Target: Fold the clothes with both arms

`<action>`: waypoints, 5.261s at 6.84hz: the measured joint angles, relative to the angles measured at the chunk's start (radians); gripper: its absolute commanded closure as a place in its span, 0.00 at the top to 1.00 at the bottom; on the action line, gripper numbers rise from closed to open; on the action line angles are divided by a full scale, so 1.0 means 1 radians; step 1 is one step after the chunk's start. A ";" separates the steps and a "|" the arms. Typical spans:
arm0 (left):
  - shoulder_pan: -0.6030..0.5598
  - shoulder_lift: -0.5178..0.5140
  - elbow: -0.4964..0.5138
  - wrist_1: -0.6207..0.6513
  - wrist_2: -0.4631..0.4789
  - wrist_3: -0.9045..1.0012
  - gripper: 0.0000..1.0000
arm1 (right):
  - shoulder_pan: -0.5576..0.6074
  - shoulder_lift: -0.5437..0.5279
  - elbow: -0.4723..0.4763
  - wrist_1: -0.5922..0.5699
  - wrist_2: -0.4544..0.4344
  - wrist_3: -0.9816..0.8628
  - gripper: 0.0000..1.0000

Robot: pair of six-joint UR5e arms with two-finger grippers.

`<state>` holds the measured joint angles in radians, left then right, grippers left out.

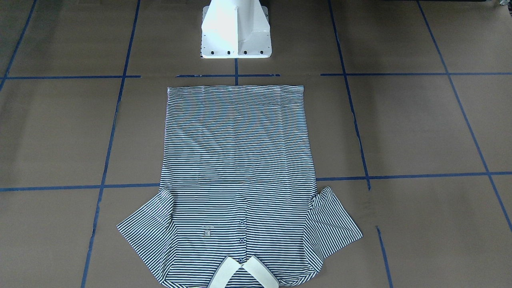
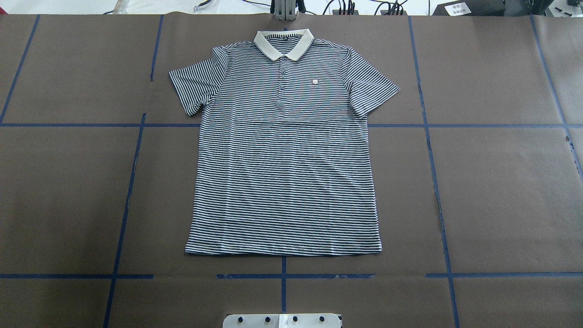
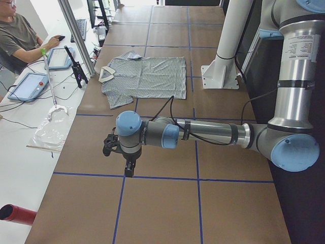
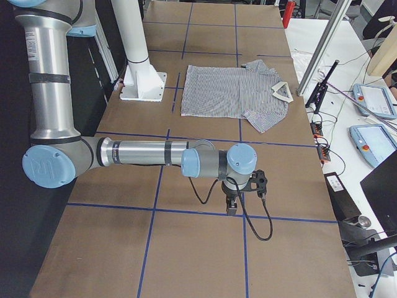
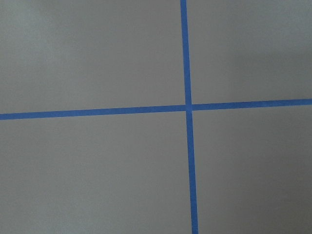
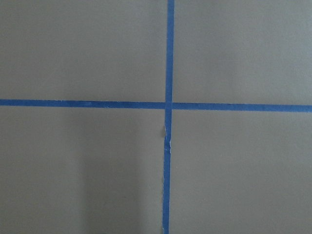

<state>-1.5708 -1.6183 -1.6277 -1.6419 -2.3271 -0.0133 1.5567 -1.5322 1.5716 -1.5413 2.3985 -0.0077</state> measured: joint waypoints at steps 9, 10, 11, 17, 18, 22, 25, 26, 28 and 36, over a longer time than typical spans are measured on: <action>0.251 -0.230 0.172 -0.474 -0.010 -0.400 1.00 | -0.548 0.532 -0.377 0.549 -0.255 0.791 0.99; 0.254 -0.231 0.172 -0.483 -0.007 -0.414 1.00 | -0.587 0.577 -0.443 0.586 -0.293 0.815 0.96; 0.254 -0.232 0.172 -0.486 -0.006 -0.420 1.00 | -0.607 0.615 -0.509 0.619 -0.310 0.823 0.92; 0.255 -0.231 0.172 -0.488 -0.006 -0.422 1.00 | -0.644 0.647 -0.580 0.639 -0.360 0.827 0.24; 0.255 -0.230 0.170 -0.488 -0.006 -0.422 1.00 | -0.645 0.646 -0.580 0.638 -0.360 0.827 0.03; 0.255 -0.230 0.172 -0.487 -0.006 -0.424 1.00 | -0.643 0.681 -0.573 0.602 -0.358 0.828 0.00; 0.255 -0.230 0.175 -0.487 -0.006 -0.424 1.00 | -0.643 0.714 -0.521 0.586 -0.354 0.833 0.00; 0.255 -0.229 0.176 -0.487 -0.006 -0.424 1.00 | -0.649 0.740 -0.501 0.584 -0.353 0.847 0.00; 0.255 -0.229 0.181 -0.488 -0.006 -0.422 1.00 | -0.686 0.826 -0.529 0.582 -0.387 0.878 0.00; 0.264 -0.256 0.194 -0.488 -0.003 -0.426 1.00 | -0.742 0.933 -0.632 0.586 -0.509 0.891 1.00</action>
<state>-1.3063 -1.8742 -1.4342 -2.1304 -2.3300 -0.4392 0.8147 -0.5993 0.9396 -0.9555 1.8895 0.8834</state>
